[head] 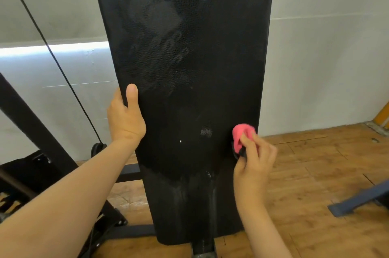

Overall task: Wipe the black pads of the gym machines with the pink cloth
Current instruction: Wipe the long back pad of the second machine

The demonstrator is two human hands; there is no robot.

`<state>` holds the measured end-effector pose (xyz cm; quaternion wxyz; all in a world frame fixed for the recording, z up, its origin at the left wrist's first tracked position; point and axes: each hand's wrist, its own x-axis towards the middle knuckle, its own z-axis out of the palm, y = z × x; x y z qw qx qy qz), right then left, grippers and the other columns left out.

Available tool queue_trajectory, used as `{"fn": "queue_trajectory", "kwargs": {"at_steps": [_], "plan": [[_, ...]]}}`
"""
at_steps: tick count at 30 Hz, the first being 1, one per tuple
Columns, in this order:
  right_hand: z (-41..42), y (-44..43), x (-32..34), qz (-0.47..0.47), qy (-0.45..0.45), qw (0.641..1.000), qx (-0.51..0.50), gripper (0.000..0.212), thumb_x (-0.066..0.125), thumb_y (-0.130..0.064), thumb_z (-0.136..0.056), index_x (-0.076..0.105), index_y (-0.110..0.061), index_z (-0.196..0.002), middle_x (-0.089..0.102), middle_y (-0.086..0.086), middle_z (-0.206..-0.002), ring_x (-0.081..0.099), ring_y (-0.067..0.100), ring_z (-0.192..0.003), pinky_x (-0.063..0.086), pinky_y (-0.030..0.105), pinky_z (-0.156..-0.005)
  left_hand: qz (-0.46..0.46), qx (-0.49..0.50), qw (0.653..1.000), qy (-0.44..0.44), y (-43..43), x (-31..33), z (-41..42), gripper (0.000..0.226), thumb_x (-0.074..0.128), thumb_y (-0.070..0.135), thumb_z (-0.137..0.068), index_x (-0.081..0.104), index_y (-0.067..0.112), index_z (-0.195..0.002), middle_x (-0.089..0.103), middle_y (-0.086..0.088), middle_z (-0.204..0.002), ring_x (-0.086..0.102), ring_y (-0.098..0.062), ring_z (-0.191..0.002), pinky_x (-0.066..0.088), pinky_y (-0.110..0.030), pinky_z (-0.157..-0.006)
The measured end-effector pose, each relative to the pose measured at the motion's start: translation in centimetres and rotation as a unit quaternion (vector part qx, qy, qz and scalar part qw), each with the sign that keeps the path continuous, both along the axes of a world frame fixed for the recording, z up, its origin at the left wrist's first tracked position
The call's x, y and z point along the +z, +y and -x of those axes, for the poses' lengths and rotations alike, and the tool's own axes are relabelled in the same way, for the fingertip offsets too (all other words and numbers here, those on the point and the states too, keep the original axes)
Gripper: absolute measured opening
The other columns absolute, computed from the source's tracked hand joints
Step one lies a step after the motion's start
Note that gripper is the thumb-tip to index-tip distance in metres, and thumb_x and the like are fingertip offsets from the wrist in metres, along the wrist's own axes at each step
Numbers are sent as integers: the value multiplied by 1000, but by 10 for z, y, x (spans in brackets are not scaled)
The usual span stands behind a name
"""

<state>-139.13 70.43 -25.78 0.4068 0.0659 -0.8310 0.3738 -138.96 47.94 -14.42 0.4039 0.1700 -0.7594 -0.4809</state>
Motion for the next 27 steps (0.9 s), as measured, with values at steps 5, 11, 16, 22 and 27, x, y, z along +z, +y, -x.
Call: {"fn": "queue_trajectory", "kwargs": {"at_steps": [5,11,16,22,27], "plan": [[-43,1,-75,-64,-89,993,45,82,81,21,-46,58,-18,-113,54,1,-112,46,19,-103,49,31,-78,0,7,1000,3,0,-1,0,47,28,42,-103,57,7,-118,55,1,-104,51,-11,-100,38,-25,-87],[-48,12,-39,49,-82,993,76,63,68,22,-65,63,-16,-115,49,-10,-115,45,9,-109,44,13,-87,-2,21,1000,-10,2,1,0,50,26,43,-103,57,5,-114,55,-3,-101,49,-12,-96,35,-23,-83],[-18,4,21,102,-16,993,56,44,61,5,-80,61,-13,-121,47,-6,-120,43,11,-112,39,9,-89,-2,24,1000,-10,4,1,-1,53,27,42,-103,56,0,-115,59,-16,-110,52,-17,-97,35,-23,-81],[-29,-23,-22,4,-58,998,17,45,73,13,-64,69,-7,-104,62,7,-102,50,21,-97,34,10,-76,-4,19,1000,-5,2,1,0,51,27,42,-104,57,2,-114,53,0,-97,48,-9,-92,35,-21,-80],[-66,-25,-65,-110,-190,972,79,60,91,4,-38,71,-16,-91,63,0,-93,64,20,-84,42,14,-65,-2,28,1000,-10,4,1,-1,51,27,42,-104,57,3,-116,51,0,-100,46,-9,-94,34,-21,-82]]}}
